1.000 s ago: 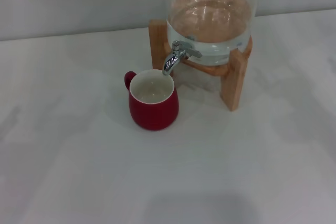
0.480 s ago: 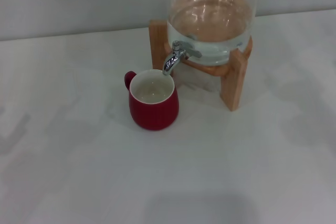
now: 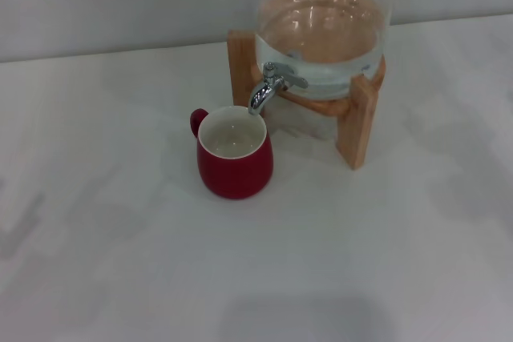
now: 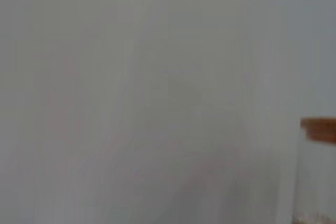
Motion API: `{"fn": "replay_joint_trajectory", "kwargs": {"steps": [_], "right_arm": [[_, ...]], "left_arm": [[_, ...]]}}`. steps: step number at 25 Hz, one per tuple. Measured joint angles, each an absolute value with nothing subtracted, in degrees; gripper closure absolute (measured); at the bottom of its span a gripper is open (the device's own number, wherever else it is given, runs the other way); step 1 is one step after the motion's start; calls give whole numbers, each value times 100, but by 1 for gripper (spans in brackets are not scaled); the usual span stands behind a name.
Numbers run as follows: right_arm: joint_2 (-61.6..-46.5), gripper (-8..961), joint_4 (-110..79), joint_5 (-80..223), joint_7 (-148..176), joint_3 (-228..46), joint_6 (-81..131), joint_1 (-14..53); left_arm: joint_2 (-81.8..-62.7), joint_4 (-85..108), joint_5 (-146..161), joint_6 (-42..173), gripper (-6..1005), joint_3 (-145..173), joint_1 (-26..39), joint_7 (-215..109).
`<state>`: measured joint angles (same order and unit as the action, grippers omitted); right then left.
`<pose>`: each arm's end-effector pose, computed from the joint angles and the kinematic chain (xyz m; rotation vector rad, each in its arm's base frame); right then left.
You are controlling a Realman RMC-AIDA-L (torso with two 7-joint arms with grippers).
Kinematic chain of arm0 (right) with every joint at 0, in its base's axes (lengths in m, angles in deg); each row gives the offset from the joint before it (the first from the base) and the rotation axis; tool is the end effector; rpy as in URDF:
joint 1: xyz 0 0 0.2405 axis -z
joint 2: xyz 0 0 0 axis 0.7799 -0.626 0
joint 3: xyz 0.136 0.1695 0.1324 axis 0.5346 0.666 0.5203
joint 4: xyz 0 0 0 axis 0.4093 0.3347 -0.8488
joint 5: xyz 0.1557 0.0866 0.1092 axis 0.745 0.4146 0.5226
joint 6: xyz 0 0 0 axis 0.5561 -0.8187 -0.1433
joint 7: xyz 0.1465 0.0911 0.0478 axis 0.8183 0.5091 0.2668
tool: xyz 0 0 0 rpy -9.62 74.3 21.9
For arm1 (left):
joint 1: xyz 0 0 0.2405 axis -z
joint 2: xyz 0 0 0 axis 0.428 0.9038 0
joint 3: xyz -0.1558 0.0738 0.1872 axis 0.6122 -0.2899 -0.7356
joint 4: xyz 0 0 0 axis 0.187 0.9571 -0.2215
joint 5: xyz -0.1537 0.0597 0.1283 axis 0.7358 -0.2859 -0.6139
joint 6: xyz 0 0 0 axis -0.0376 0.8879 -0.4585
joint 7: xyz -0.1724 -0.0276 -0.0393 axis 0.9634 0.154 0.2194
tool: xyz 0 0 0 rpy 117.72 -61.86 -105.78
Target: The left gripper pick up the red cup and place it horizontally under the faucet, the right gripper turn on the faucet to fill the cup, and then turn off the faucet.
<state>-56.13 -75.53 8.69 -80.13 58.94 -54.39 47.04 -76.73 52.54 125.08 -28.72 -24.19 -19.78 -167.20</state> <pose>0.3545 0.3064 0.1715 -1.7093 0.7891 0.8543 -0.3156 0.2834 0.0670 -1.9912 -0.5798 -1.0068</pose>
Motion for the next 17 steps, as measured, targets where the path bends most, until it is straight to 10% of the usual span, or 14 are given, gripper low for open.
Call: {"fn": "replay_joint_trajectory", "kwargs": {"steps": [17], "right_arm": [[-5613, 234, -7516, 877, -8086, 5902, -5450, 4746]], "left_arm": [[-7664, 4878, 12957, -3026, 241, -2396, -1951, -16748]]}}
